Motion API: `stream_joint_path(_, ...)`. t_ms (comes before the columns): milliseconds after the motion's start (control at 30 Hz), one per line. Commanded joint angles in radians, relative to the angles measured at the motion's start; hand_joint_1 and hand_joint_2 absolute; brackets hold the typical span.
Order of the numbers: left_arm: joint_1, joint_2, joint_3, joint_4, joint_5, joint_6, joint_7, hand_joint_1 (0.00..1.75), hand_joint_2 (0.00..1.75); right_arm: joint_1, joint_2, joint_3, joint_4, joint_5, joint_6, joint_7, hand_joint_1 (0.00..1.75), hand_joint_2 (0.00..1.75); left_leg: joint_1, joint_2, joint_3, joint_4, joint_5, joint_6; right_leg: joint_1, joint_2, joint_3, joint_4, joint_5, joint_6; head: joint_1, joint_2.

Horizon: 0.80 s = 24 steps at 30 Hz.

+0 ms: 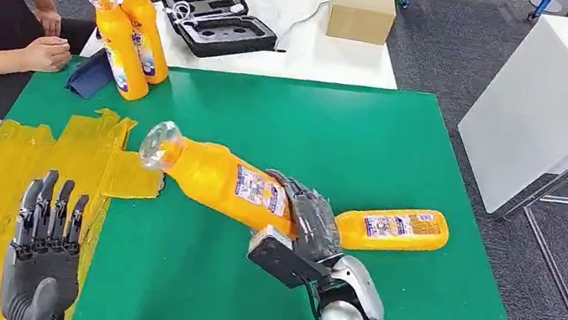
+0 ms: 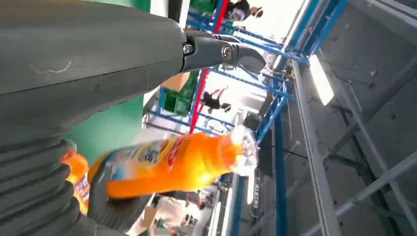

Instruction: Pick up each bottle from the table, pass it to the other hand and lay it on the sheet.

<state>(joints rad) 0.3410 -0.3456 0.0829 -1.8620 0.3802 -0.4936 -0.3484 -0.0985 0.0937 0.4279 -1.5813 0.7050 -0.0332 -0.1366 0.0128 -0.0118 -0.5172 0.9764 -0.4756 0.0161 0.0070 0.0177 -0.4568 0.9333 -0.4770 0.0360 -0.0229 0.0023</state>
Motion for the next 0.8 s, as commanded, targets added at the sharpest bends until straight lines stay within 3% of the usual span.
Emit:
stream_joint_path(33,-0.031,-0.002,-0.039,0.101,0.026,-0.008,0.021,0.00,1.75,-0.113,0.040,0.092,0.131,-0.001,-0.003,0.010,1.75,1.75,-0.001,0.002,0.000,-0.001,0.001,0.000,-0.001,0.000,-0.001,0.000,0.000,0.000,0.000,0.000)
stream_joint_path(200,-0.054,-0.001,-0.054,0.142,0.023,0.001,0.023,0.00,1.75,-0.176,0.083,0.196,0.201,0.009,-0.004,0.029,1.75,1.75,-0.001,0.003,-0.001,-0.001,0.001,0.000,-0.001,0.002,-0.003,0.000,0.001,0.000,0.000,0.000)
stream_joint_path(500,-0.039,-0.003,-0.027,0.174,0.041,0.029,-0.003,0.00,1.75,-0.133,0.110,0.380,0.202,0.055,-0.012,0.005,1.75,1.75,-0.001,0.001,-0.001,-0.001,0.001,-0.001,-0.001,0.000,-0.002,0.000,0.000,0.000,0.000,0.000)
stream_joint_path(800,-0.046,-0.003,-0.048,0.169,0.059,0.043,-0.003,0.00,1.75,-0.131,0.136,0.472,0.283,0.083,0.002,0.012,1.75,1.75,-0.001,-0.001,-0.003,-0.001,0.002,0.000,-0.001,-0.002,-0.003,0.000,0.000,0.000,0.000,0.000)
